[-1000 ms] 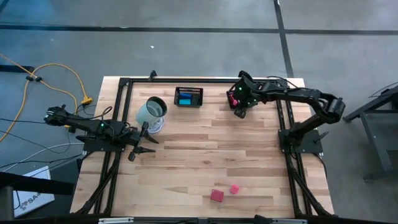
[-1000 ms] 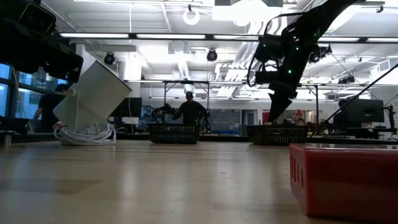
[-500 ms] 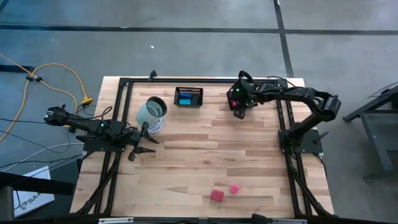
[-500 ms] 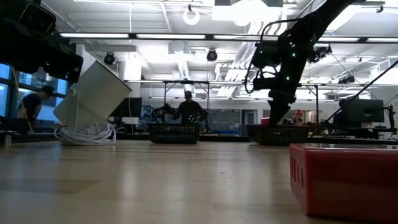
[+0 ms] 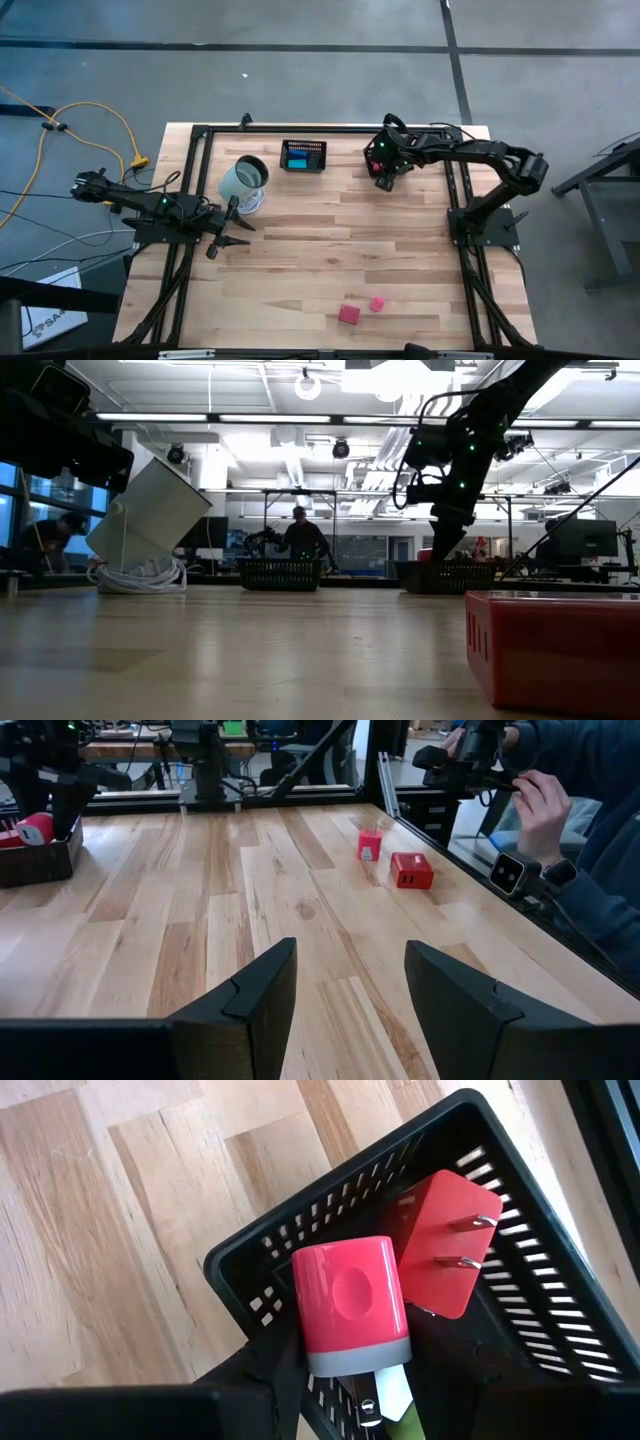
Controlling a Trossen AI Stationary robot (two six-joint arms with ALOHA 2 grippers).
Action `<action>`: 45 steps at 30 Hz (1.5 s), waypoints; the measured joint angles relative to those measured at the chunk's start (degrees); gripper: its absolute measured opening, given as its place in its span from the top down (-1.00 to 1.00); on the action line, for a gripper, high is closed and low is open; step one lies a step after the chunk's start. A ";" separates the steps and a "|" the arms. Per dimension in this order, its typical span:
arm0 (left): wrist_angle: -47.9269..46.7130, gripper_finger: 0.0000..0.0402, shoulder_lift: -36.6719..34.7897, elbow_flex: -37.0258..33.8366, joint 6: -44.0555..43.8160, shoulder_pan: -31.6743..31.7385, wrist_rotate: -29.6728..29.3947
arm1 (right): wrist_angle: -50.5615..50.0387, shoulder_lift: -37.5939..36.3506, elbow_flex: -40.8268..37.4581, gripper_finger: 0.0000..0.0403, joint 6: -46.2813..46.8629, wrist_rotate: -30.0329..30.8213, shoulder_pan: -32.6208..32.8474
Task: Pick & Place Office items
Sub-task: Put the pink charger adapter into the right black bin
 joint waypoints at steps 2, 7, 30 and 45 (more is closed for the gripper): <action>-0.01 0.10 0.02 -0.01 0.00 0.01 -0.01 | -0.02 0.00 0.00 0.33 0.00 0.01 -0.02; -0.01 0.10 0.00 -0.01 0.00 -0.01 -0.01 | -0.02 0.00 0.00 0.33 0.00 -0.01 -0.02; 0.01 0.10 0.02 -0.01 0.00 0.00 0.01 | 0.00 -0.03 0.00 0.15 -0.02 0.10 -0.04; 0.01 0.10 0.02 0.00 0.00 0.00 0.01 | -0.04 -7.52 0.00 0.15 0.01 0.12 -0.02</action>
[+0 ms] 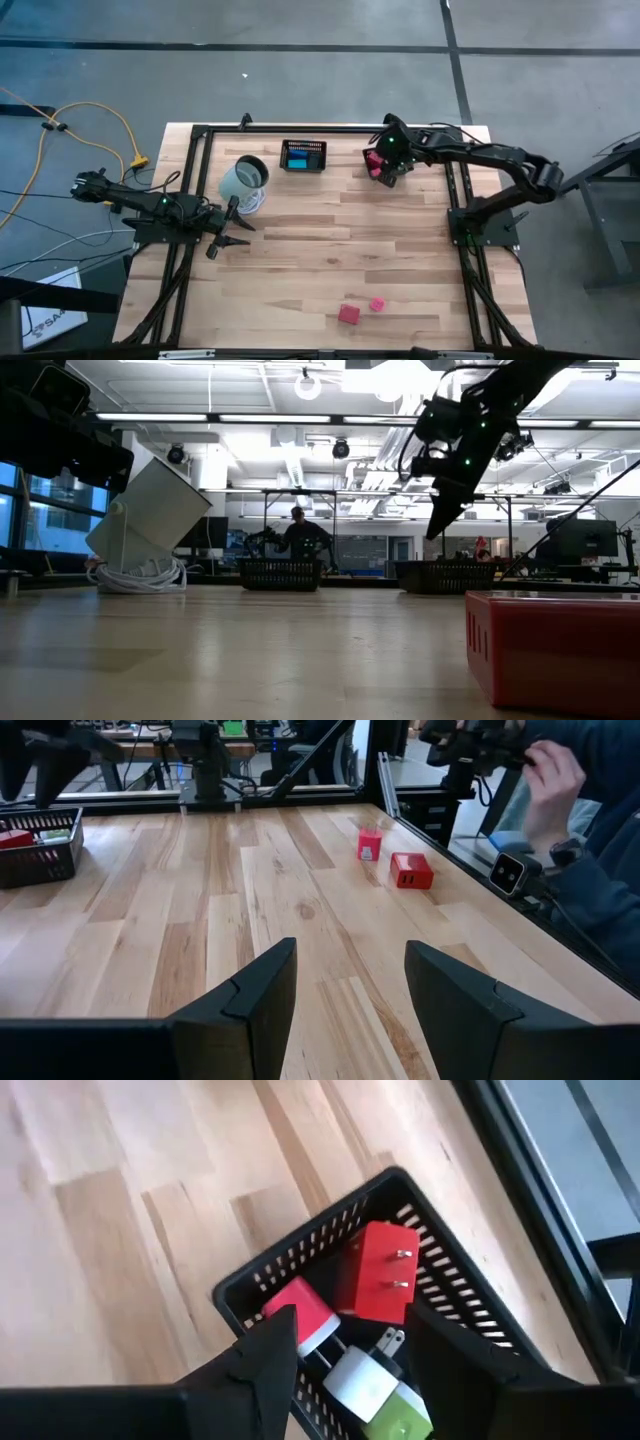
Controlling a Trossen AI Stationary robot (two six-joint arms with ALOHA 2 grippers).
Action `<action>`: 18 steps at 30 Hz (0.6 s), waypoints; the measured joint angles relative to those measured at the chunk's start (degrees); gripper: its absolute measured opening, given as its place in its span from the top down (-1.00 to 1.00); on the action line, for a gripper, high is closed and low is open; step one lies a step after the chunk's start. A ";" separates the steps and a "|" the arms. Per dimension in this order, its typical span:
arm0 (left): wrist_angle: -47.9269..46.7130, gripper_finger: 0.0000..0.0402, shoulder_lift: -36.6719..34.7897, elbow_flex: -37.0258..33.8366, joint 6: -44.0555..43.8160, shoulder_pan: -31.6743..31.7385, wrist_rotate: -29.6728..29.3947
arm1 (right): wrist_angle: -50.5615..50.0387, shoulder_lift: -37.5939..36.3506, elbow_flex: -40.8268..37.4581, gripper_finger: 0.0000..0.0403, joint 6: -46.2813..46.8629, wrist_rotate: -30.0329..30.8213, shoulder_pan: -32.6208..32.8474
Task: Pick & Place Office items
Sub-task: Put the pink charger adapter into the right black bin
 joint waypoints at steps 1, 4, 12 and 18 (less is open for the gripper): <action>-0.02 0.10 -0.01 -0.01 0.00 0.00 0.00 | -0.01 -0.54 0.00 0.15 0.11 -0.25 0.06; -0.01 0.10 0.00 0.01 0.00 0.00 -0.01 | -0.03 -1.96 0.00 0.15 0.45 -1.27 0.58; 0.00 0.10 -0.01 -0.01 0.00 0.00 -0.02 | -0.07 -2.89 0.00 0.15 0.58 -2.18 5.42; -0.02 0.10 0.00 -0.01 0.00 0.01 0.00 | -0.01 -2.89 0.00 0.15 0.50 -3.25 10.63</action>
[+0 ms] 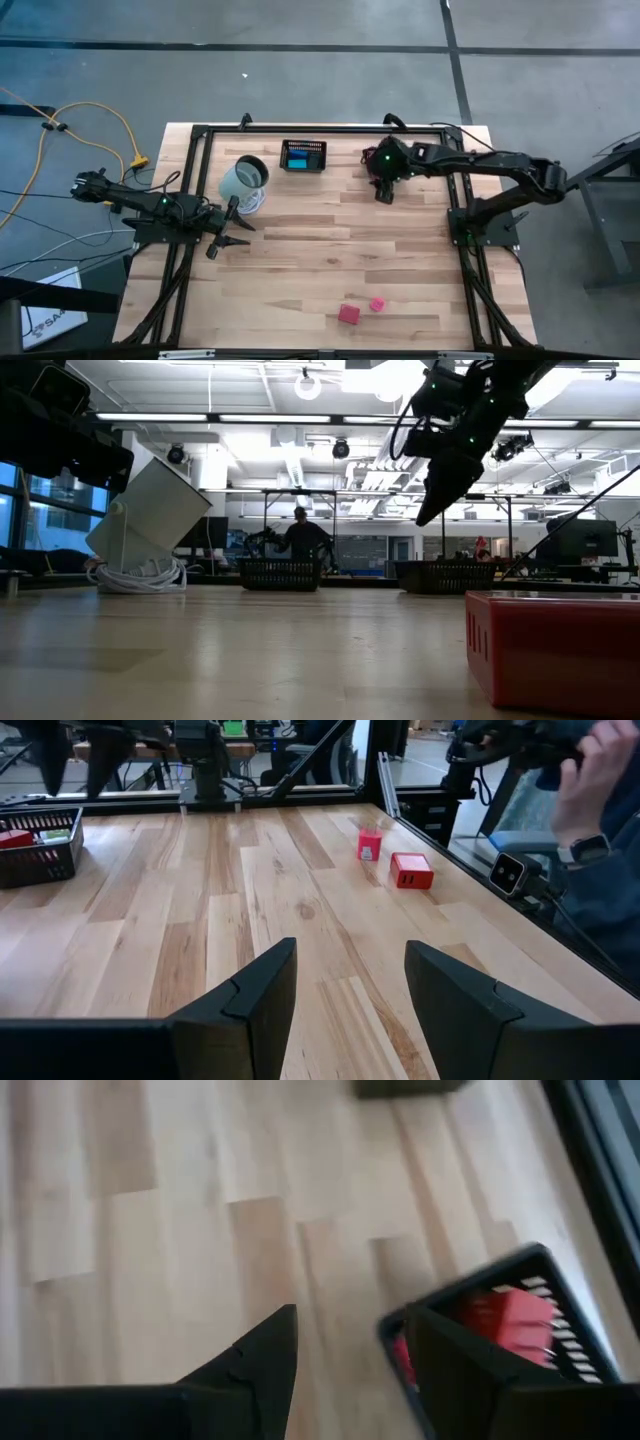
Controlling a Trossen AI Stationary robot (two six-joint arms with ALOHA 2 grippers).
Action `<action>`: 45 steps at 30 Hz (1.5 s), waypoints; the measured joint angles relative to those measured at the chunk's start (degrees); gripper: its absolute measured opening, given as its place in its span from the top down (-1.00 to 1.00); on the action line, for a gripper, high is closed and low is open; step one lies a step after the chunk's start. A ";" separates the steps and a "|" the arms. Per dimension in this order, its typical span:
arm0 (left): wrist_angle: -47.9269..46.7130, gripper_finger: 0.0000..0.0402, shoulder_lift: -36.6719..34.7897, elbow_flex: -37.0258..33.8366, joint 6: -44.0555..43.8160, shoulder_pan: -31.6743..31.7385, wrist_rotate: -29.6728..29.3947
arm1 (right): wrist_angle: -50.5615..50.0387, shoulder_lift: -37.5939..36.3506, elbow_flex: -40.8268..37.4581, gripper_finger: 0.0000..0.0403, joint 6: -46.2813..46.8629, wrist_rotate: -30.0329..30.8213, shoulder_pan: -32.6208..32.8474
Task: Pick & Place Office items
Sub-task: Put the pink charger adapter into the right black bin
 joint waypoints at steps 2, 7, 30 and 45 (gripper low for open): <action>0.02 0.10 -0.02 0.01 0.00 0.00 0.00 | 0.00 0.00 0.00 0.15 0.01 0.01 1.87; 0.01 0.10 0.00 0.00 0.00 -0.02 -0.01 | 0.04 0.00 0.00 0.15 2.53 -0.01 7.10; 0.00 0.10 0.00 0.00 0.00 0.00 0.00 | 6.88 0.37 0.00 0.15 8.69 -3.14 36.07; 0.01 0.10 0.00 0.02 0.00 0.00 0.00 | 15.05 4.11 0.04 0.15 0.19 -5.01 45.95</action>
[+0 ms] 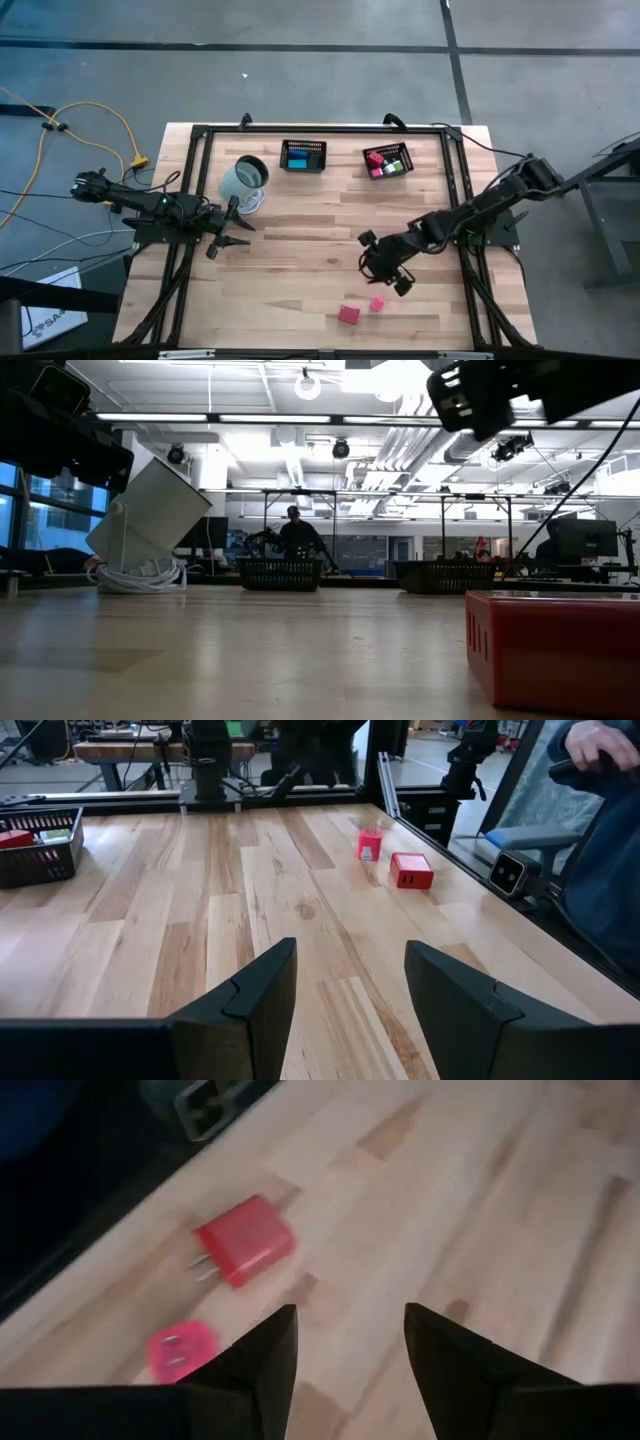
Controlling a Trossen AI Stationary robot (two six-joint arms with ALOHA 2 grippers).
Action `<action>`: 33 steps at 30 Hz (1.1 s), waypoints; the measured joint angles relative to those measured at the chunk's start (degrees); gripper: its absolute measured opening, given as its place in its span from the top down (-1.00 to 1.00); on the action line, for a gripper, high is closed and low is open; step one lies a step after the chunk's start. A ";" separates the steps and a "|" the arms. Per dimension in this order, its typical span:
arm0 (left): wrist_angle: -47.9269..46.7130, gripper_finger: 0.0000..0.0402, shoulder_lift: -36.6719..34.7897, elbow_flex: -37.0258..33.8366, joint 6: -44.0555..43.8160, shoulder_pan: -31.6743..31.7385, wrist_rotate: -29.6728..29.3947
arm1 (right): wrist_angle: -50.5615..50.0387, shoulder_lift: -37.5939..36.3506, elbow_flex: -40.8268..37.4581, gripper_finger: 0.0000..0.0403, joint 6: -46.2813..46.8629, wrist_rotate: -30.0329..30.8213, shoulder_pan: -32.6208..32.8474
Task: Pick & Place Office items
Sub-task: Put the pink charger adapter into the right black bin
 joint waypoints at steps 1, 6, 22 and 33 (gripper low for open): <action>0.01 0.10 -0.01 0.00 0.00 0.00 0.00 | -0.15 0.00 0.00 0.15 -0.28 -0.87 0.24; -0.01 0.10 0.00 0.00 0.00 0.00 0.00 | -0.89 0.25 0.00 0.15 -0.55 -2.59 2.04; 0.01 0.10 0.00 -0.01 0.00 0.00 0.00 | 0.18 8.29 -0.04 0.15 -6.25 -0.21 8.23; -0.01 0.10 -0.01 -0.01 0.00 -0.01 -0.01 | 1.25 8.41 -0.02 0.15 -4.26 -0.86 11.38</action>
